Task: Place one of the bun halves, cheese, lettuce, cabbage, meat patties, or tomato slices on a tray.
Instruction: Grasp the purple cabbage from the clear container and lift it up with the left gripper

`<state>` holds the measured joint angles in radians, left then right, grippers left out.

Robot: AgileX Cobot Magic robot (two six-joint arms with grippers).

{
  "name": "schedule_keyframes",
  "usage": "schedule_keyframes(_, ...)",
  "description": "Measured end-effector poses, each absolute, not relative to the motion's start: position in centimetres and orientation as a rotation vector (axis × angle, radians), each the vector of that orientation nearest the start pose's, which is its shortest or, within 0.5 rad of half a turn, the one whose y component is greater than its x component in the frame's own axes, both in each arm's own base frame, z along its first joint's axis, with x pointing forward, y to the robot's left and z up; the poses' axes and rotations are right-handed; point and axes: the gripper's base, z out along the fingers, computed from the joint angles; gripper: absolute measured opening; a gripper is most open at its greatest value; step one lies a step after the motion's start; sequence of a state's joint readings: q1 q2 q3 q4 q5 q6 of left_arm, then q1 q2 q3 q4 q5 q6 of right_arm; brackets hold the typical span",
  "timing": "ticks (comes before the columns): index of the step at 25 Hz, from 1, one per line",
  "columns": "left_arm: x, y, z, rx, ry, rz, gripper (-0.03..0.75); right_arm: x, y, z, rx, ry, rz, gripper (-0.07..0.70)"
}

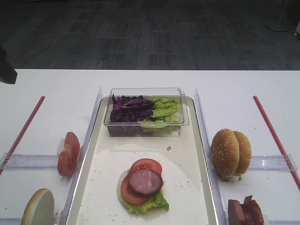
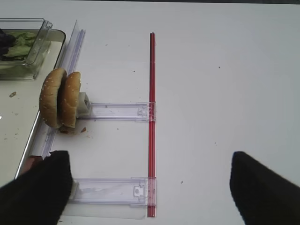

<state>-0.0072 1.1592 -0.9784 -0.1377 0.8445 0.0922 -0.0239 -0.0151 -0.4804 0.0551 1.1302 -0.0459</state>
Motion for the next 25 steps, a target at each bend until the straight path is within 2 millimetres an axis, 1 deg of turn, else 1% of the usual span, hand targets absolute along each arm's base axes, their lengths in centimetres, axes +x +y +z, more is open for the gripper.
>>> schedule_keyframes(8,31.0,-1.3,31.3,0.053,2.583,-0.148,0.545,-0.8,0.5,26.6,-0.028,2.117,0.025,0.692)
schedule_keyframes(12,34.9,-1.4,30.3,0.061,2.668,-0.163,0.545,-0.8,0.5,26.6,-0.028,2.117,0.025,0.692)
schedule_keyframes(14,36.7,-1.4,29.3,0.069,2.722,-0.170,0.545,-0.8,0.5,26.6,-0.028,2.117,0.025,0.692)
schedule_keyframes(19,40.3,-1.5,27.5,0.083,2.818,-0.185,0.545,-0.8,0.5,26.6,-0.028,2.117,0.025,0.692)
schedule_keyframes(21,41.3,-1.5,26.5,0.087,2.858,-0.190,0.545,-0.8,0.5,26.6,-0.028,2.117,0.025,0.692)
schedule_keyframes(25,42.7,-1.6,24.5,0.091,2.920,-0.198,0.545,-0.8,0.5,26.6,-0.028,2.117,0.025,0.692)
